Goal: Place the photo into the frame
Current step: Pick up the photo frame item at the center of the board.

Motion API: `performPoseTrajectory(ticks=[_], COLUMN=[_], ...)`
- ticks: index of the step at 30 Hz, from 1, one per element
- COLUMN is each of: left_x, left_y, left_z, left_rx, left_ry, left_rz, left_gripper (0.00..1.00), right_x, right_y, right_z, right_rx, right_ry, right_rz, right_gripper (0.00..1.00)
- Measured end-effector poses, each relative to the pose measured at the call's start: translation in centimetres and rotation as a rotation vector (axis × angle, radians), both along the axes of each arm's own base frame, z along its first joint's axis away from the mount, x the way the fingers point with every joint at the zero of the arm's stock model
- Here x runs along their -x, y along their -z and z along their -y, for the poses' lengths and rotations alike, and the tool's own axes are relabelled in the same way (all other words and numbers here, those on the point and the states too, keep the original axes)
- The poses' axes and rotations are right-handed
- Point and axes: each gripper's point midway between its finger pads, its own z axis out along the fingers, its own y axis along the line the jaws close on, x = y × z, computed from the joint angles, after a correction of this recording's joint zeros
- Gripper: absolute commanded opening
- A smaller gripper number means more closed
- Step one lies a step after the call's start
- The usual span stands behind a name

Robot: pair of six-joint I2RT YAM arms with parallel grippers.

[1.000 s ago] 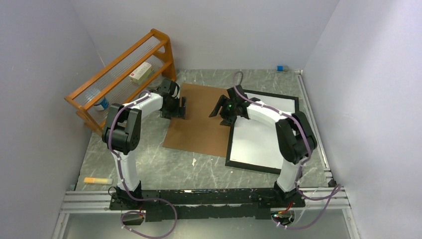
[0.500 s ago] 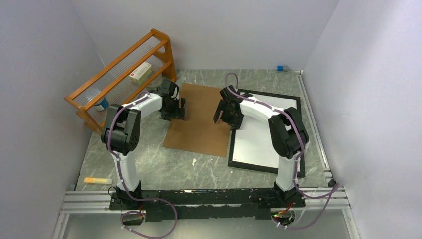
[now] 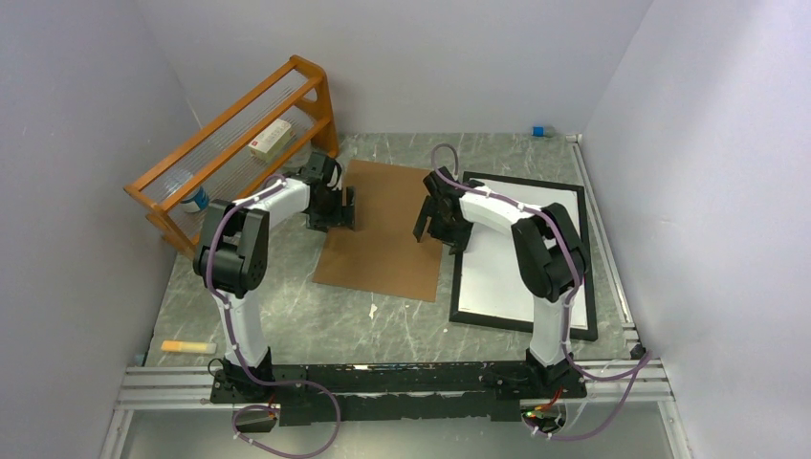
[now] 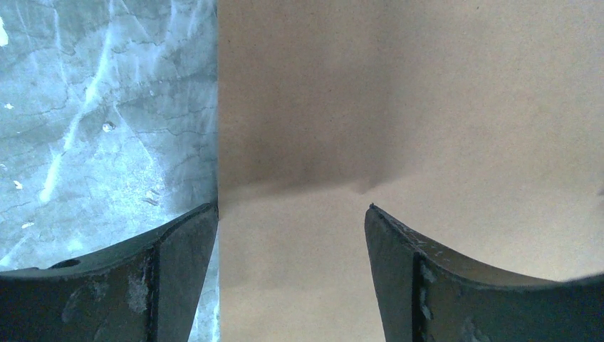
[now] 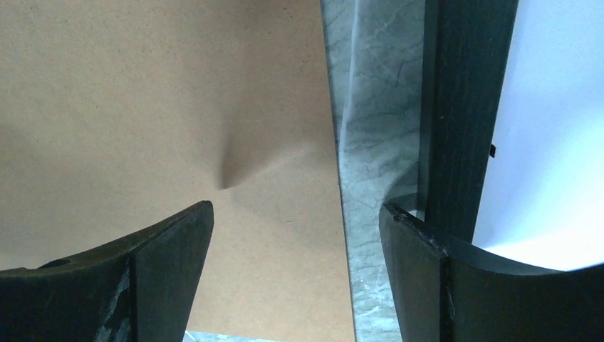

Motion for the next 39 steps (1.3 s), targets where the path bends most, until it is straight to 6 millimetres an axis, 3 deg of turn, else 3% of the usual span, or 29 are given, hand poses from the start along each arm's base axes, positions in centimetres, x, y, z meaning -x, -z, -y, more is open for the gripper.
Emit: performPoseTrajectory(ticks=[10, 16, 27, 39], left_x=[0.0, 0.1, 0.3, 0.3], left_y=[0.2, 0.5, 0.6, 0.2], left_z=[0.0, -0.1, -0.1, 0.4], left_rx=[0.049, 0.059, 0.057, 0.082], left_ry=[-0.004, 0.005, 0.029, 0.048], left_rz=[-0.032, -0.081, -0.105, -0.097], left_gripper=[0.75, 0.71, 0.7, 0.69], right_x=[-0.3, -0.3, -0.1, -0.1], right_y=[-0.6, -1.0, -1.8, -6.0], right_z=[-1.6, -1.4, -1.3, -1.1], right_rx=[-0.242, -0.354, -0.391, -0.398], right_ry=[-0.009, -0.011, -0.074, -0.112], right_rz=[0.022, 0.027, 0.081, 0.173], right_gripper=[0.8, 0.76, 0.75, 0.74])
